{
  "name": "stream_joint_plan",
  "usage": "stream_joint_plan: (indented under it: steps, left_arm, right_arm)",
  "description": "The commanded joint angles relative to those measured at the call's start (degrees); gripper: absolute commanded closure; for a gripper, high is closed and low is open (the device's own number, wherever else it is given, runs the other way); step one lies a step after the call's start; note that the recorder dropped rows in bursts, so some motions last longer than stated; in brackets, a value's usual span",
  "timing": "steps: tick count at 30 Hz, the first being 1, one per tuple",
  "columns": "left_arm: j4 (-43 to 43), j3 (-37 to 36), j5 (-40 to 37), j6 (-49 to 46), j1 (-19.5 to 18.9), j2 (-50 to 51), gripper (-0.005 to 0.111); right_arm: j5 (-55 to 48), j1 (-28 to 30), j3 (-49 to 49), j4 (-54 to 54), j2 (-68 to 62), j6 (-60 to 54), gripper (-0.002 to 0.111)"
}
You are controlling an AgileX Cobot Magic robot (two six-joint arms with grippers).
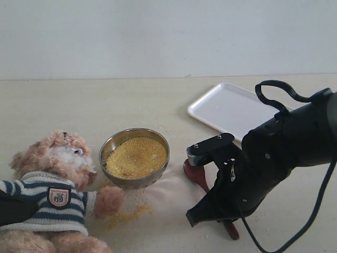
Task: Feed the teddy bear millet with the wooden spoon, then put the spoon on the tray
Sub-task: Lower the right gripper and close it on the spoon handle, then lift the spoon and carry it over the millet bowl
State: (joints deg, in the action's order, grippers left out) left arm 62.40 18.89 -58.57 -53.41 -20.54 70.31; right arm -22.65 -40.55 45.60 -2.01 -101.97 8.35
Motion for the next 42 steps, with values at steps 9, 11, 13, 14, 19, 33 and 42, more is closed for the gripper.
stream_joint_plan:
  steps: [9, 11, 13, 14, 19, 33, 42]
  left_arm:
    - [0.77, 0.31, -0.79, -0.22, -0.18, 0.2, 0.102]
    - [0.77, 0.31, -0.79, -0.22, -0.18, 0.2, 0.102]
    - [0.77, 0.31, -0.79, -0.22, -0.18, 0.2, 0.102]
    - [0.77, 0.31, -0.79, -0.22, -0.18, 0.2, 0.102]
    - [0.77, 0.31, -0.79, -0.22, -0.18, 0.2, 0.102]
    - [0.77, 0.31, -0.79, -0.22, -0.18, 0.2, 0.102]
    - [0.77, 0.31, -0.79, -0.22, -0.18, 0.2, 0.102]
  right_arm:
    - [-5.0, 0.04, 0.17, 14.34, 5.5, 7.17, 0.101]
    - [-6.83, 0.04, 0.17, 21.22, 9.29, 8.63, 0.101]
    - [-9.47, 0.04, 0.3, 25.13, 13.25, 7.69, 0.101]
    - [-11.07, 0.04, 0.55, 26.05, 14.79, 6.87, 0.101]
    - [-21.47, -2.44, 4.69, 27.87, 20.31, -3.07, 0.101]
    - [-44.55, -22.28, 23.25, 54.19, 5.3, -4.92, 0.101]
    - [-45.74, -25.23, 23.81, 61.51, -4.7, -5.41, 0.101]
